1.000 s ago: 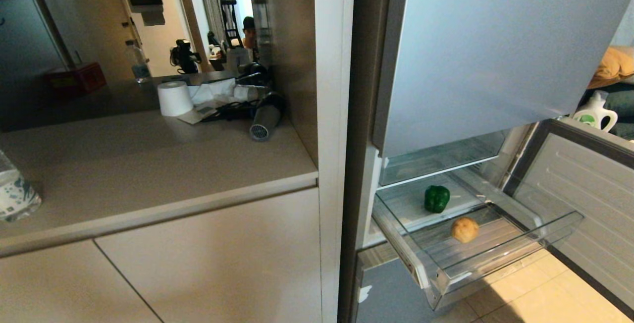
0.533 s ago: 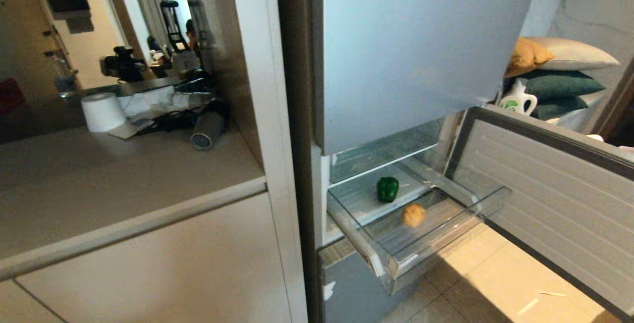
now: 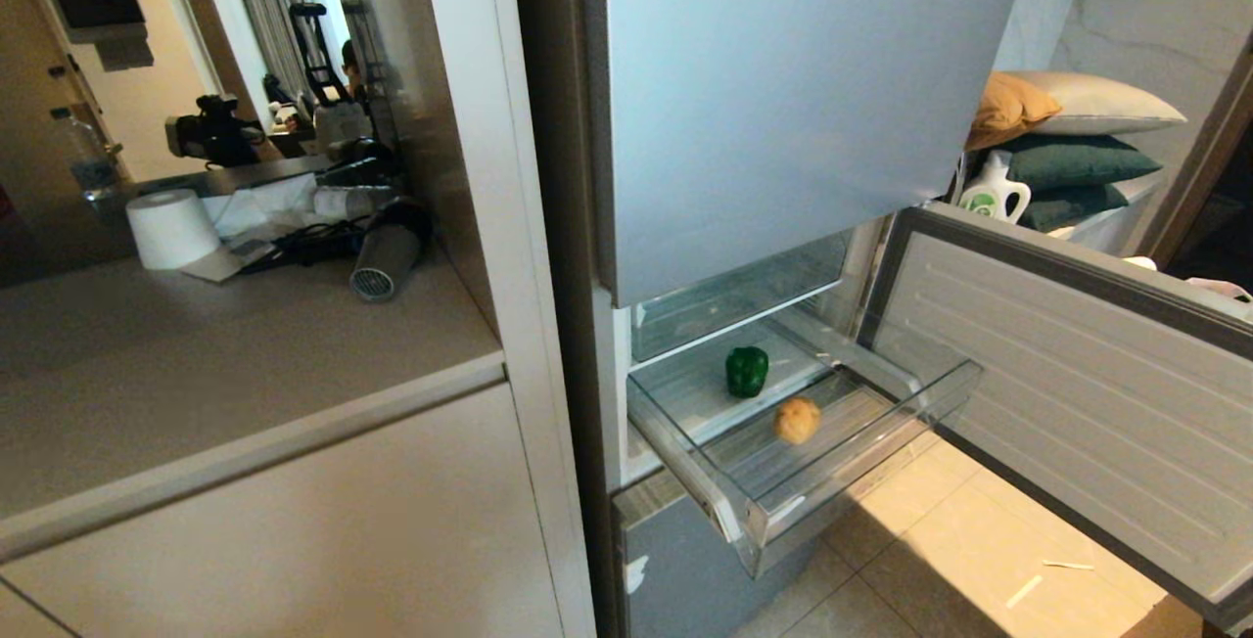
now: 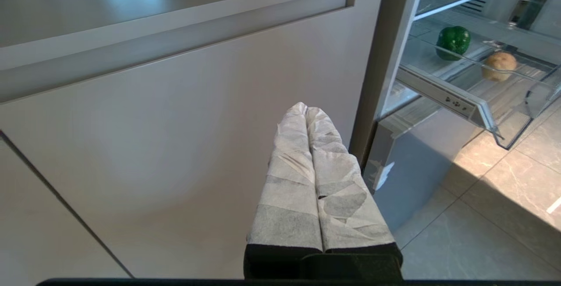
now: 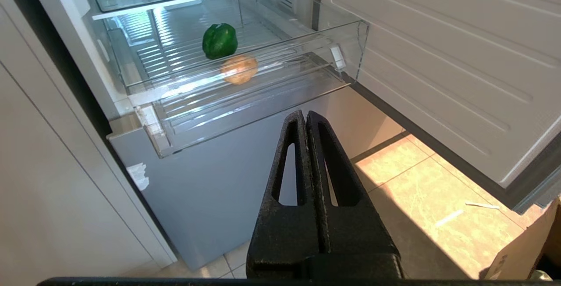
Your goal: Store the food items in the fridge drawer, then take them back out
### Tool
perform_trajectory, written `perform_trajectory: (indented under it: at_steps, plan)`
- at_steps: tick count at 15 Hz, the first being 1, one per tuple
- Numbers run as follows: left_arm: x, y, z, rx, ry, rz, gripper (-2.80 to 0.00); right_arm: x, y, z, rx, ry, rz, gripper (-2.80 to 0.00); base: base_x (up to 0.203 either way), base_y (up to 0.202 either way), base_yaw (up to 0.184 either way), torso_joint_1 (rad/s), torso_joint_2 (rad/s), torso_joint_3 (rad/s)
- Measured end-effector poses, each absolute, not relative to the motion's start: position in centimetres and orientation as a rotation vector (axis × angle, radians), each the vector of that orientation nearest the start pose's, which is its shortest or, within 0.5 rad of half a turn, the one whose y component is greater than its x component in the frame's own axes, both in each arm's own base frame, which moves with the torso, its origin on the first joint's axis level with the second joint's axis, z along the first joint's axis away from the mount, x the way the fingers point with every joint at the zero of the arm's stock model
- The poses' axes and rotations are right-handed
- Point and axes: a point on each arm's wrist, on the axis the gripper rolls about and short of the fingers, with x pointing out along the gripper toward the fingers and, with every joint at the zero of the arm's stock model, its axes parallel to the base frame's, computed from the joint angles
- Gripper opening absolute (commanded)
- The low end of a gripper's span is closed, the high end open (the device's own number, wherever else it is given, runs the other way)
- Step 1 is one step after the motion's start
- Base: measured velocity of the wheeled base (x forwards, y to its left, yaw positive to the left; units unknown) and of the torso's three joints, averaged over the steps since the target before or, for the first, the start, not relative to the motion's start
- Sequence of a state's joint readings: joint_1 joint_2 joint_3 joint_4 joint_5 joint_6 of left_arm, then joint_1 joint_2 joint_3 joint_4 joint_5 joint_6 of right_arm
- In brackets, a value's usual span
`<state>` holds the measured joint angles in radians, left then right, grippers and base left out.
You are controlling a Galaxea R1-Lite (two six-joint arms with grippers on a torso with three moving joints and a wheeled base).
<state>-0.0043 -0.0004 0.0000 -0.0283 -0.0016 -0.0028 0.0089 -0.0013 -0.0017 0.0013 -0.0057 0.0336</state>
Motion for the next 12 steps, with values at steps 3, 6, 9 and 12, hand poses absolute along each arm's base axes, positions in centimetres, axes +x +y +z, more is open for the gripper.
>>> perform_trajectory:
  at_steps: [3,6,9,12]
  plan:
    - [-2.29,0.01,7.84,-0.003,-0.029,-0.006,-2.8,-2.3,-0.03,7.58,0.033,-0.002,0.003,-2.8,0.165,0.0,-0.001,0.002,0.0,0.002]
    - [-2.29,0.01,7.84,-0.003,-0.029,-0.006,-2.8,-2.3,-0.03,7.57,0.034,-0.001,0.003,-2.8,0.193,0.0,0.0,0.011,0.0,0.002]
    - [-2.29,0.01,7.84,-0.003,-0.029,-0.006,-2.8,-2.3,-0.03,7.58,0.033,-0.001,0.003,-2.8,0.196,0.0,-0.001,0.009,0.0,0.004]
    - [-2.29,0.01,7.84,-0.003,-0.029,-0.006,-2.8,-2.3,-0.03,7.57,0.033,-0.001,0.003,-2.8,0.184,0.0,-0.001,0.005,0.0,0.003]
